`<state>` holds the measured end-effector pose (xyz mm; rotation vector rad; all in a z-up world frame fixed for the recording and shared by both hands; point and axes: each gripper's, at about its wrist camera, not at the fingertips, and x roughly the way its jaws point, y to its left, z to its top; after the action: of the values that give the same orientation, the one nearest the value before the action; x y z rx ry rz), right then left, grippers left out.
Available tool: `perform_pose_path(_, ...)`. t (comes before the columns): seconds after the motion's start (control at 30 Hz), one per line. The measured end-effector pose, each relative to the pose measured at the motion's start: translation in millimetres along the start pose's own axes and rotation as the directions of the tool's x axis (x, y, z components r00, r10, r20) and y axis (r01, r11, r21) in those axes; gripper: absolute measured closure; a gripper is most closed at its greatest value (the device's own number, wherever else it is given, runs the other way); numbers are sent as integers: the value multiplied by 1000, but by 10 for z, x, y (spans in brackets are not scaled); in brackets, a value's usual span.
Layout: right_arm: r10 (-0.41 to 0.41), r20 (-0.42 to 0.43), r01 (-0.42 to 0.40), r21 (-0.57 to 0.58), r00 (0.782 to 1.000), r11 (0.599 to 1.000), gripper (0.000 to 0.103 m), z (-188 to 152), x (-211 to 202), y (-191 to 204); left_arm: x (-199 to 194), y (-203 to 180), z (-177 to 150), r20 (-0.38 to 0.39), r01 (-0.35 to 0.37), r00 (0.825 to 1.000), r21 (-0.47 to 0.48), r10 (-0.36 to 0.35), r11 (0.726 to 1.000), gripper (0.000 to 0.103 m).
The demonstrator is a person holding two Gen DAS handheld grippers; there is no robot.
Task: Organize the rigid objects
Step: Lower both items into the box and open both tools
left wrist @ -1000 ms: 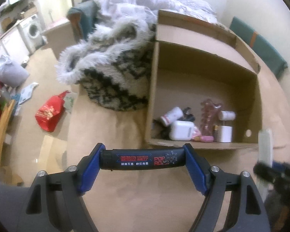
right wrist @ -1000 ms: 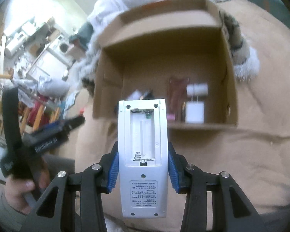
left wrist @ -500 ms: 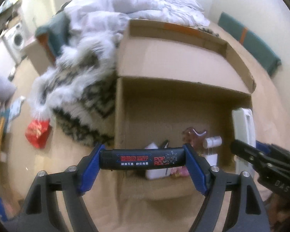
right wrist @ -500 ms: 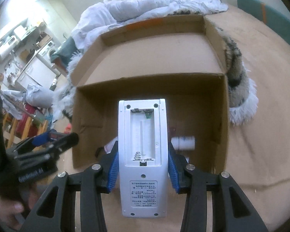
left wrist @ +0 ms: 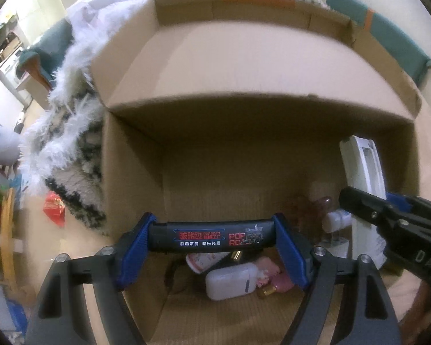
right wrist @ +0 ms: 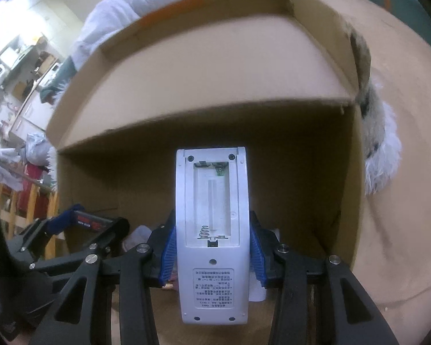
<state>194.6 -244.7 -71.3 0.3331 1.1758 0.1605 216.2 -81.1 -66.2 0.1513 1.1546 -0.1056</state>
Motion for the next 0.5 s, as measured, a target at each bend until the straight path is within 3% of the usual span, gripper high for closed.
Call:
perform_pose_path(0.13, -8, -25, 8, 36, 1000, 999, 57, -4, 83, -79, 151, -77, -5, -9, -39, 999, 16, 40, 999, 24)
perform_pose_path(0.5, 30, -36, -26, 92, 999, 995, 57, 1, 102, -165, 283, -282, 14, -18, -38, 999, 40, 38, 998, 24)
